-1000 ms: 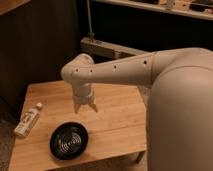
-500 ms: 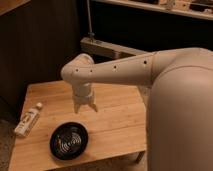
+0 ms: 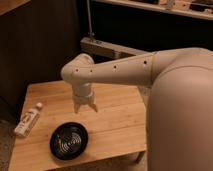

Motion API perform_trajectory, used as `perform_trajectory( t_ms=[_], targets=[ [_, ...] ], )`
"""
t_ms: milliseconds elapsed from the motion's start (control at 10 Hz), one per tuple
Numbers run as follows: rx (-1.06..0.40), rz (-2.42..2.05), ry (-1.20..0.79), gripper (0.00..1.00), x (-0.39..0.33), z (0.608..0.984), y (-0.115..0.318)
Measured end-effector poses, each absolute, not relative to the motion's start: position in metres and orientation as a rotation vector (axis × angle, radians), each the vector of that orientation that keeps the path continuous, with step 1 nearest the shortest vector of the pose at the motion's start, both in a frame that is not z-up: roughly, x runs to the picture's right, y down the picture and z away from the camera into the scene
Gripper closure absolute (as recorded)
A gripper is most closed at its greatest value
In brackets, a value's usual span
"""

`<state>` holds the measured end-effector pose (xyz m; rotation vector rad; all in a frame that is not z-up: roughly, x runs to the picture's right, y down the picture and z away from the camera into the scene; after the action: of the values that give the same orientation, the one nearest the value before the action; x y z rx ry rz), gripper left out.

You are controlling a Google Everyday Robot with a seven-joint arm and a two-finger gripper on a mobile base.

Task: Place the bottle in the ceramic bowl

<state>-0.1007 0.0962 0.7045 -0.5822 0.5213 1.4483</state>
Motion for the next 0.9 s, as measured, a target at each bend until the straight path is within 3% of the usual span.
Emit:
perform_trajectory(
  t_ms=[900],
  targets=[
    [-0.561, 1.520, 0.578, 0.35, -0.120, 0.714, 0.076]
  ],
)
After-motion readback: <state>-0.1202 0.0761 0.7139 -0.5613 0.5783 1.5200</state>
